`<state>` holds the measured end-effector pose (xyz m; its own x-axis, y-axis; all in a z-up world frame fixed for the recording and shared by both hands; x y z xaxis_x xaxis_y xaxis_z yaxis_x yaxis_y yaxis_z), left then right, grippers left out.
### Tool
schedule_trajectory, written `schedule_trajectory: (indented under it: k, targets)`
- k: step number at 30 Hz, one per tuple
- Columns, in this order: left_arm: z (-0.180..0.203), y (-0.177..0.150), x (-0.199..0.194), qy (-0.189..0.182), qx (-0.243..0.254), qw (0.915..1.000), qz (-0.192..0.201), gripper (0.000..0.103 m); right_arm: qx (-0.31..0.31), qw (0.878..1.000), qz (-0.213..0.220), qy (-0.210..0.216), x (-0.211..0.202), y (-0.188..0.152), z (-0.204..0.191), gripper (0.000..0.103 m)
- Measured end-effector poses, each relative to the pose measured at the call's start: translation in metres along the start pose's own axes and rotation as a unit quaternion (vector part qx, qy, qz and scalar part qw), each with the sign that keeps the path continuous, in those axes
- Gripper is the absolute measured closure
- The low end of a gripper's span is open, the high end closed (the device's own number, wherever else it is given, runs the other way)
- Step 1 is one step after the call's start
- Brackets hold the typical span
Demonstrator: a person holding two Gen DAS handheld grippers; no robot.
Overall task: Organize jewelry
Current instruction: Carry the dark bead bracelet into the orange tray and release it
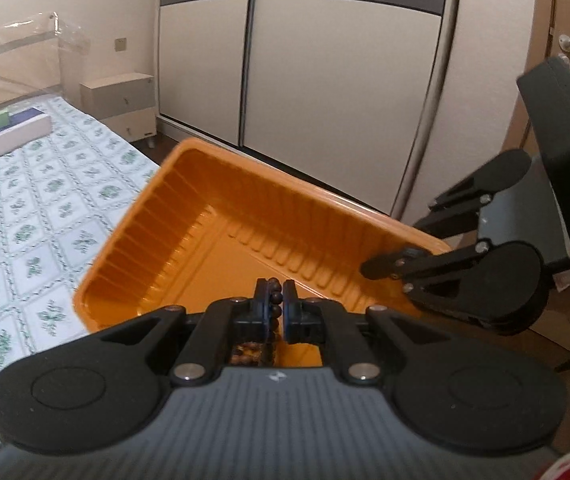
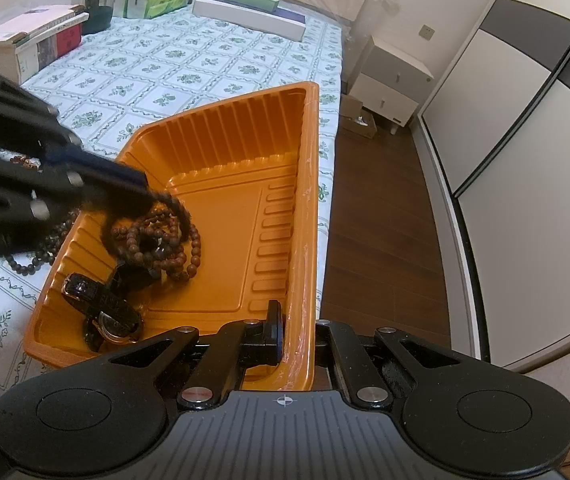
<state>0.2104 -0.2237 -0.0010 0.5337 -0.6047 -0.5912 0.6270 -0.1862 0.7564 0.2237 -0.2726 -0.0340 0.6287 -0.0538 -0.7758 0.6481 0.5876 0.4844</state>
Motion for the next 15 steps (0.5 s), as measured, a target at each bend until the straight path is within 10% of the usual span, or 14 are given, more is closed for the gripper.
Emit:
schedule_trajectory:
  k: [15]
  targets:
    - [-0.058, -0.015, -0.037, 0.053, -0.057, 0.9967, 0.021, 0.073, 0.003, 1.0, 0.001, 0.001, -0.001, 0.0, 0.001, 0.099]
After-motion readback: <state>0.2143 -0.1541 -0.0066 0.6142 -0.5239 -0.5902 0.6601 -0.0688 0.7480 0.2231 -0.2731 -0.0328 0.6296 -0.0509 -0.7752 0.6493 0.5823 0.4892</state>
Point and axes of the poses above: each gripper's, at about its wrist camera, not at the fingertips, and x roughly the way its jaws point, z to its right, y to its top, the point moved 8 cm from there along x, roughly the way its jaws point, and after that the axes turned 13 degrees about -x, right-handed, at the moved point
